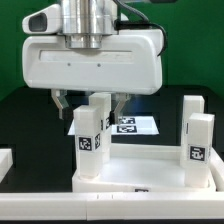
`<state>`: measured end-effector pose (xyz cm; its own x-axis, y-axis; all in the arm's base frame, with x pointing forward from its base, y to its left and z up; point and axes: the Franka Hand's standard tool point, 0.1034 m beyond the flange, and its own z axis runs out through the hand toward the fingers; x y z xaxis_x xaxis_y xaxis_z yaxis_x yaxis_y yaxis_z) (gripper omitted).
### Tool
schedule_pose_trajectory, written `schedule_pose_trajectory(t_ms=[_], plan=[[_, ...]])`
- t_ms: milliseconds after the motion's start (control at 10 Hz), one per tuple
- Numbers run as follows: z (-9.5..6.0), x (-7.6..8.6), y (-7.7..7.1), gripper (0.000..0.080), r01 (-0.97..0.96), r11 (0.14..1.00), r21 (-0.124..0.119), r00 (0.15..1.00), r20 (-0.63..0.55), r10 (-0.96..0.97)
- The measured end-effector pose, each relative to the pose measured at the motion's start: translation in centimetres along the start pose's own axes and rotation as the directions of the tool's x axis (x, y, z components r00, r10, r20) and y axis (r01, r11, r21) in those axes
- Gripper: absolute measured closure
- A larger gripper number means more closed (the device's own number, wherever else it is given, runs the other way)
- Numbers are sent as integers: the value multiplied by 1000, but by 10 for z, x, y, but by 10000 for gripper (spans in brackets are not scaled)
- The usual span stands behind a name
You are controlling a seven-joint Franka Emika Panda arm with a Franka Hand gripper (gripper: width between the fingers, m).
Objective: Assemble desk
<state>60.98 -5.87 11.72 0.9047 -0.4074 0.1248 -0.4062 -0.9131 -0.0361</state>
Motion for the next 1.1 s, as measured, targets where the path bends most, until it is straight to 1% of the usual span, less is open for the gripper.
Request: schedule_pose_trajectory(t_ms=[100, 200, 300, 400, 700, 800, 900, 1000, 1100], plan=[[0, 0, 0, 261, -15, 1000, 0, 1000, 0, 15], [0, 0, 0, 395, -14, 1000, -1, 1000, 0, 14], [0, 0, 0, 395, -64, 998, 1, 998, 0, 64], [0, 0, 0, 515, -134, 991, 1, 991, 0, 134], [1, 0, 0, 515, -324, 946, 6, 946, 2, 324], [2, 1, -1, 515, -405, 914, 5, 915, 3, 405], [3, 6, -4, 515, -543, 839, 4, 839, 3, 543], [3, 9, -8, 515, -650, 760, -3, 759, 14, 650], [4, 9, -12, 515, -794, 608, -6, 608, 31, 793]])
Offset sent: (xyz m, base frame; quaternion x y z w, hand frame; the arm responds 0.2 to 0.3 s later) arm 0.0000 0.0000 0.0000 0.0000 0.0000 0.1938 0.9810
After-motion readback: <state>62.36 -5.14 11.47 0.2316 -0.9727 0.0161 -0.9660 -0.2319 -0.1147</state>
